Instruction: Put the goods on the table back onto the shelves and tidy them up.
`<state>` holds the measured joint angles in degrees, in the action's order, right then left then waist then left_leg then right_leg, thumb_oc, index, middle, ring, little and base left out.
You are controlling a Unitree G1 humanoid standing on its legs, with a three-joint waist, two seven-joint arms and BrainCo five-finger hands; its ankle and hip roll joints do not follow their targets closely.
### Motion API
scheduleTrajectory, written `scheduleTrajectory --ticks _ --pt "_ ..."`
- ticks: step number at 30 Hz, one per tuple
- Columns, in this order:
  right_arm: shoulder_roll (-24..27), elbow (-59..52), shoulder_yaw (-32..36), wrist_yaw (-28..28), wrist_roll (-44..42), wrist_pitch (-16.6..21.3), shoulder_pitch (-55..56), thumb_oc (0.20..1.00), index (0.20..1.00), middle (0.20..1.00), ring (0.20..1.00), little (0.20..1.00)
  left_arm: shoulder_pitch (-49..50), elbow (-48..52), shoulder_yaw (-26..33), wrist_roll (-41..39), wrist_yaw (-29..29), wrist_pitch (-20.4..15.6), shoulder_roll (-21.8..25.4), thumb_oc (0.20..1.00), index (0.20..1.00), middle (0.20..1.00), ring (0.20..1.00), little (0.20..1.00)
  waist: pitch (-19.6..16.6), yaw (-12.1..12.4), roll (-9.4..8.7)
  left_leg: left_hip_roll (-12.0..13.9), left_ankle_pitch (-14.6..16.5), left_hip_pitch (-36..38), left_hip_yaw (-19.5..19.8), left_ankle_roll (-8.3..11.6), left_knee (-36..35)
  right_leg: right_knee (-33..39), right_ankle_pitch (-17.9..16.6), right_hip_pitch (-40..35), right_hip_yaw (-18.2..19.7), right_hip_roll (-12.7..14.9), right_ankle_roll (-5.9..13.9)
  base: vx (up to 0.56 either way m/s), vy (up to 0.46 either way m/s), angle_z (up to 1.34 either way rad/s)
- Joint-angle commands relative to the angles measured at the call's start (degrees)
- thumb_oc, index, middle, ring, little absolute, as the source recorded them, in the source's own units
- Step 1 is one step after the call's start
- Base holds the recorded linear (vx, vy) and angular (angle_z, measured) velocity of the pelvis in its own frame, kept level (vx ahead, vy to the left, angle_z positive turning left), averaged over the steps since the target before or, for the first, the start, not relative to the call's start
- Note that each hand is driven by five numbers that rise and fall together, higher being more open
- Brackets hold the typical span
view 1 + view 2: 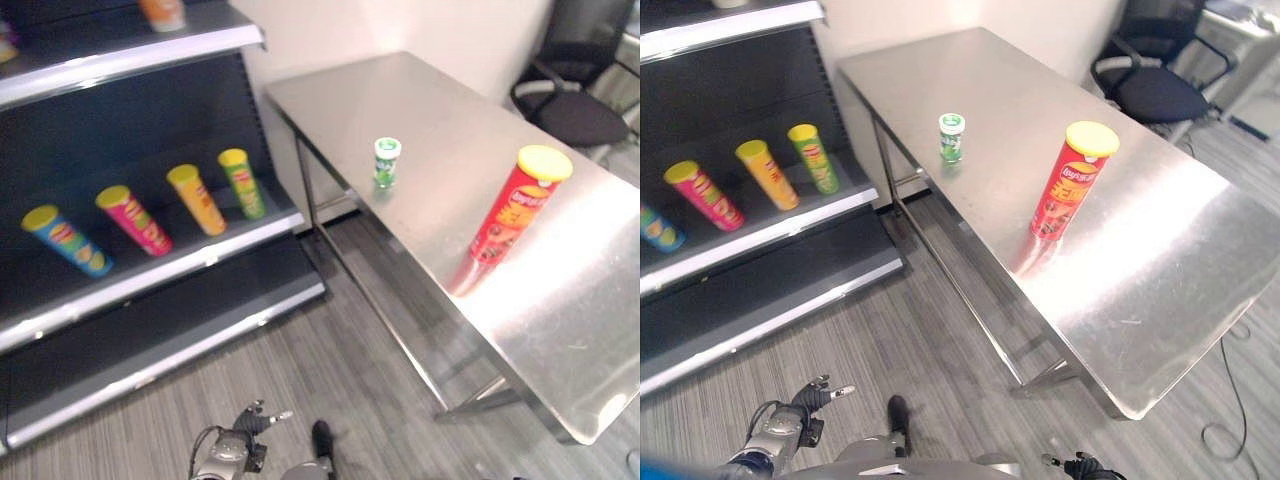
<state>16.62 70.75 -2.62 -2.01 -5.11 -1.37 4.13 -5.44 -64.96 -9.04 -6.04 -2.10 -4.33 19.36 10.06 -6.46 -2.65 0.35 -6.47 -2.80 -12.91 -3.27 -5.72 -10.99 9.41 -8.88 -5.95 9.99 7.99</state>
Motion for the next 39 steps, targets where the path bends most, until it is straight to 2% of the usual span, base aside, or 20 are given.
scheduleTrajectory --ticks 1,3,4,7,9,13,17,18,19,23,24,27,28,31,32,33,34,37,38,39 --pt "2.97 0.1 1.33 0.02 -2.63 -0.3 -0.63 1.0 1.0 1.0 1.0 1.0 1.53 2.73 0.54 0.41 -0.32 -0.44 1.81 1.0 1.0 1.0 1.0 1.0 1.66 1.76 -0.2 4.98 6.02 3.74 -0.34 6.1 1.76 -3.99 -3.09 7.46 0.56 2.64 4.41 0.01 0.104 0.05" --pt "2.95 1.86 3.47 -0.48 -3.31 -0.56 1.24 1.0 1.0 1.0 1.0 1.0 1.26 2.89 0.58 0.71 -0.27 -0.43 2.21 1.0 1.0 1.0 1.0 1.0 2.48 0.57 0.11 4.77 7.31 5.92 -1.96 5.67 0.93 -8.12 -4.75 10.94 -2.07 3.24 4.17 0.03 0.124 -0.04" --pt "2.95 1.86 3.48 -0.48 -3.31 -0.55 1.24 1.0 1.0 1.0 1.0 1.0 1.26 2.89 0.58 0.71 -0.27 -0.43 2.2 1.0 1.0 1.0 1.0 1.0 2.52 0.58 0.12 4.79 7.32 5.97 -1.95 5.68 0.92 -8.11 -4.75 10.88 -2.08 3.22 4.16 0.05 0.056 -0.2" --pt "3.76 5.53 7.65 -1.6 -6.08 -0.98 2.22 1.0 1.0 1.0 1.0 1.0 0.56 2.88 0.34 1.04 -0.12 -0.45 2.69 1.0 1.0 1.0 1.0 1.0 3.11 -0.54 0.28 4.58 8.17 6.61 -2.41 6.13 1.04 -0.02 -3.9 10.93 -5.34 2.35 2.79 0.04 -0.021 -0.04" --pt "3.9 7.07 11.28 -2.03 -9.62 -0.63 4.22 1.0 1.0 1.0 1.0 1.0 0.3 2.32 0.05 1.47 0.07 -0.87 2.13 1.0 1.0 1.0 1.0 1.0 3.12 -1.48 -0.03 4.48 8.23 7.01 -2.5 6.12 1.5 3.12 -4.26 10.29 -3.21 1.6 3.36 0.05 -0.026 0.01" --pt "7.48 10.97 17.4 -2.64 -13.35 -1.19 6.67 1.0 1.0 1.0 1.0 1.0 -0.07 1.86 0.11 1.37 0.4 -1.12 1.5 1.0 1.0 1.0 1.0 1.0 1.81 -2.33 -0.42 4.86 8.39 7.32 -3.33 6.82 1.51 8.46 -4.9 7.8 -3.2 1.33 3.05 0.07 -0.045 -0.07" --pt "12.82 13.35 23.7 -3.39 -14.9 -1.41 9.21 1.0 1.0 1.0 1.0 1.0 -0.81 2.13 -0.7 2.4 0.62 -1.26 1.32 1.0 1.0 1.0 1.0 1.0 1.08 -3.29 -0.8 5.25 8.63 7.37 -3.1 7.44 1.9 10.21 -4.87 5.9 -3.89 1.3 2.98 0.06 -0.034 -0.01" --pt "15.48 14.74 27.47 -3.81 -16.0 -1.39 10.79 1.0 1.0 1.0 1.0 1.0 -1.15 2.15 -0.98 2.78 0.66 -1.25 1.27 1.0 1.0 1.0 1.0 1.0 0.59 -3.71 -0.83 5.39 8.83 7.54 -3.14 7.69 2.05 10.69 -4.75 5.2 -4.11 1.18 2.99 0.07 -0.017 0.06" --pt "15.49 14.74 27.48 -3.81 -16.0 -1.38 10.79 1.0 1.0 1.0 1.0 1.0 -1.15 2.15 -0.98 2.78 0.65 -1.25 1.25 1.0 1.0 1.0 1.0 1.0 0.6 -3.71 -0.81 5.39 8.84 7.55 -3.13 7.69 2.05 10.7 -4.76 5.18 -4.12 1.18 2.99 0.09 -0.02 0.02" --pt "21.13 12.17 36.36 -6.25 -18.68 -0.15 13.76 1.0 1.0 1.0 1.0 1.0 -1.77 0.87 -0.42 3.76 -0.21 -0.9 0.88 1.0 1.0 1.0 1.0 1.0 -0.6 -4.95 -1.28 5.9 8.88 7.93 -3.4 8.26 1.9 11.76 -4.7 4.39 -4.03 0.79 3.06 0.06 -0.014 -0.02" --pt "21.14 12.05 36.49 -6.28 -18.66 -0.2 13.88 1.0 1.0 1.0 1.0 1.0 -1.79 0.86 -0.48 3.77 -0.23 -0.9 0.78 1.0 1.0 1.0 1.0 1.0 -0.61 -4.91 -1.19 5.91 8.88 7.94 -3.39 8.27 1.89 11.77 -4.7 4.38 -4.05 0.79 3.06 0.05 -0.009 -0.02" --pt "23.55 6.72 39.46 -8.67 -18.34 0.76 14.7 1.0 1.0 1.0 1.0 1.0 -1.86 0.58 -0.35 4.55 -0.73 -0.71 0.38 1.0 1.0 1.0 1.0 1.0 -0.87 -5.31 -1.19 6.05 8.89 7.94 -3.49 8.39 1.82 11.8 -4.63 4.44 -3.82 0.7 3.1 0.01 0.003 -0.01" --pt "25.98 -5.34 44.67 -12.16 -17.72 2.61 16.98 1.0 1.0 1.0 1.0 1.0 -0.95 0.5 0.38 5.6 -1.05 -0.53 -0.14 1.0 1.0 1.0 1.0 1.0 -0.99 -6.15 -1.25 6.1 9.25 8.48 -3.74 8.45 1.56 11.91 -4.29 4.05 -3.56 0.73 3.26 0.04 0.017 -0.02" --pt "26.38 -29.54 48.57 -15.32 -13.87 6.03 18.19 1.0 1.0 1.0 1.0 1.0 0.01 1.41 1.78 5.61 -1.53 -0.78 -1.17 1.0 1.0 1.0 1.0 1.0 -1.04 -6.93 -0.79 6.05 9.59 8.95 -4.19 8.43 1.44 11.89 -4.09 4.26 -2.95 0.67 3.33 0.02 0.023 -0.07" --pt "26.03 -30.14 48.82 -15.46 -13.66 5.67 18.37 1.0 1.0 1.0 1.0 1.0 -0.05 1.42 1.7 5.63 -1.54 -0.77 -1.17 1.0 1.0 1.0 1.0 1.0 -1.15 -6.81 -0.73 6.08 9.3 8.71 -4.24 8.41 1.35 11.96 -4.35 4.54 -2.9 0.62 3.26 0.0 0.029 -0.12" --pt "30.38 -45.64 51.76 -14.19 -11.2 8.76 17.08 1.0 1.0 1.0 1.0 1.0 1.11 2.37 2.2 5.77 -0.8 -1.15 -1.37 1.0 1.0 1.0 1.0 1.0 -0.89 -7.05 -0.53 6.07 9.9 9.43 -4.86 8.43 1.41 11.76 -3.83 4.25 -2.59 0.63 3.21 -0.01 0.02 -0.09" --pt "30.2 -45.98 51.88 -14.23 -11.08 8.54 17.12 1.0 1.0 1.0 1.0 1.0 1.07 2.41 2.21 5.78 -0.8 -1.12 -1.37 1.0 1.0 1.0 1.0 1.0 -0.97 -6.98 -0.48 6.11 9.59 9.2 -4.93 8.41 1.31 11.83 -4.12 4.53 -2.52 0.56 3.14 0.0 0.026 -0.12" --pt "33.47 -56.79 52.59 -11.31 -11.0 10.88 14.61 1.0 1.0 1.0 1.0 1.0 2.43 4.2 2.42 5.16 0.2 -1.42 -1.35 1.0 1.0 1.0 1.0 1.0 -1.07 -6.43 -0.38 6.25 9.6 9.42 -5.33 8.53 1.32 12.07 -3.93 4.17 -2.78 0.54 3.05 0.0 0.001 -0.01" --pt "35.93 -60.96 50.77 -8.83 -10.65 11.75 12.55 1.0 1.0 1.0 1.0 1.0 3.39 5.53 2.1 5.08 1.17 -1.81 -1.3 1.0 1.0 1.0 1.0 1.0 -1.26 -5.56 -0.39 6.37 9.5 9.44 -5.4 8.59 1.41 12.14 -3.8 3.84 -3.16 0.48 3.02 0.0 0.0 0.0" --pt "35.94 -61.03 50.66 -8.81 -10.62 11.65 12.43 1.0 1.0 1.0 1.0 1.0 3.46 5.61 2.21 5.09 1.2 -1.78 -1.29 1.0 1.0 1.0 1.0 1.0 -1.31 -5.65 -0.38 6.38 9.46 9.4 -5.41 8.6 1.38 12.18 -3.84 3.88 -3.15 0.46 3.01 0.0 0.0 0.0"
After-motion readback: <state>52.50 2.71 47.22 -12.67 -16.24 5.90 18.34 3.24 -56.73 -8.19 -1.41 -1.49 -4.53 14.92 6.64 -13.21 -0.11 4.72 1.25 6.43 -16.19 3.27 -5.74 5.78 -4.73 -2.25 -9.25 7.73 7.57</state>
